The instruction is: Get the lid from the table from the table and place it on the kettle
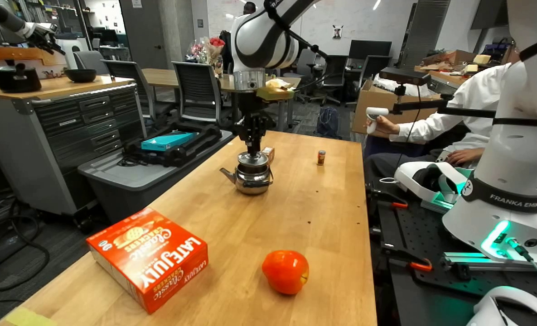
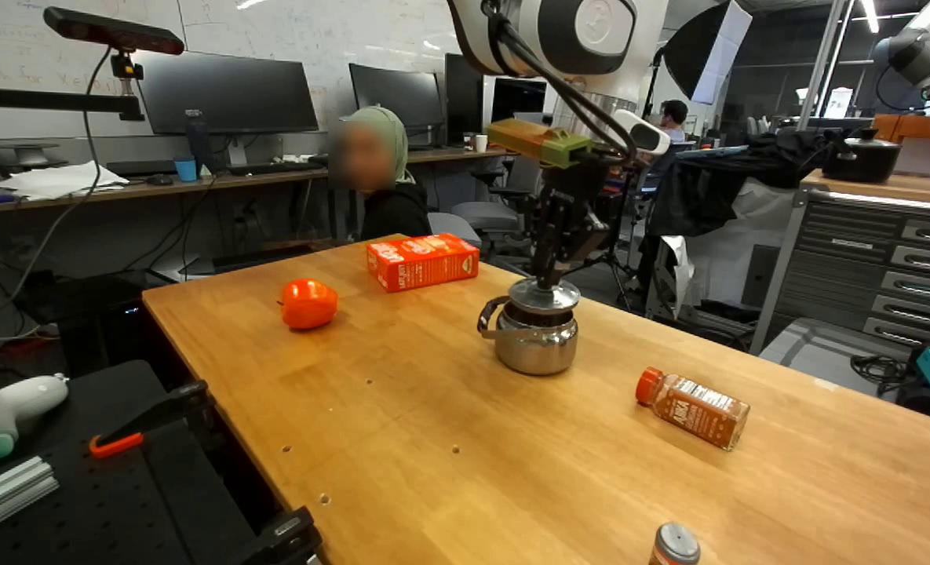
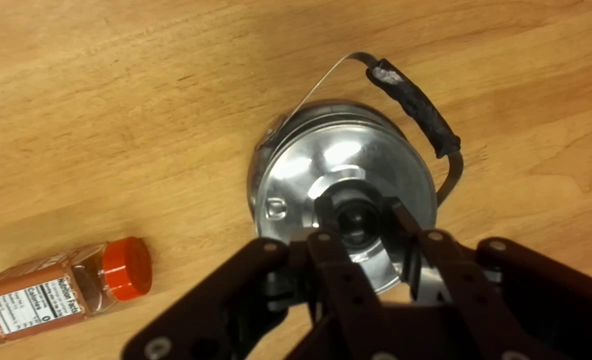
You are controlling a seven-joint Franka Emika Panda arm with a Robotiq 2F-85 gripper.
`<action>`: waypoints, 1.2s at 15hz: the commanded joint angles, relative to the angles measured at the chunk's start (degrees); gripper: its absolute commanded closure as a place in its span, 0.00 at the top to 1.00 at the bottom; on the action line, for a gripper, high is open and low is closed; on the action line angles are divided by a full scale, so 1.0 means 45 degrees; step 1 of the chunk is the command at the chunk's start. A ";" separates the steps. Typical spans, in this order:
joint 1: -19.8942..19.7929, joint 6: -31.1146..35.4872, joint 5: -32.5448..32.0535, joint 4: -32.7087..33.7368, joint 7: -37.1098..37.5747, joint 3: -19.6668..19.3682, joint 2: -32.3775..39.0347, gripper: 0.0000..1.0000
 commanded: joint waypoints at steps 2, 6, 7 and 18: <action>-0.0066 -0.0207 0.0289 0.0906 0.0354 0.0061 0.0675 0.07; -0.0063 -0.0284 0.0268 0.1075 0.0462 0.0068 0.0939 0.07; -0.0063 -0.0277 0.0263 0.1052 0.0466 0.0070 0.0965 0.07; 0.0041 0.0157 0.0176 0.0298 0.0430 0.0089 0.0604 0.07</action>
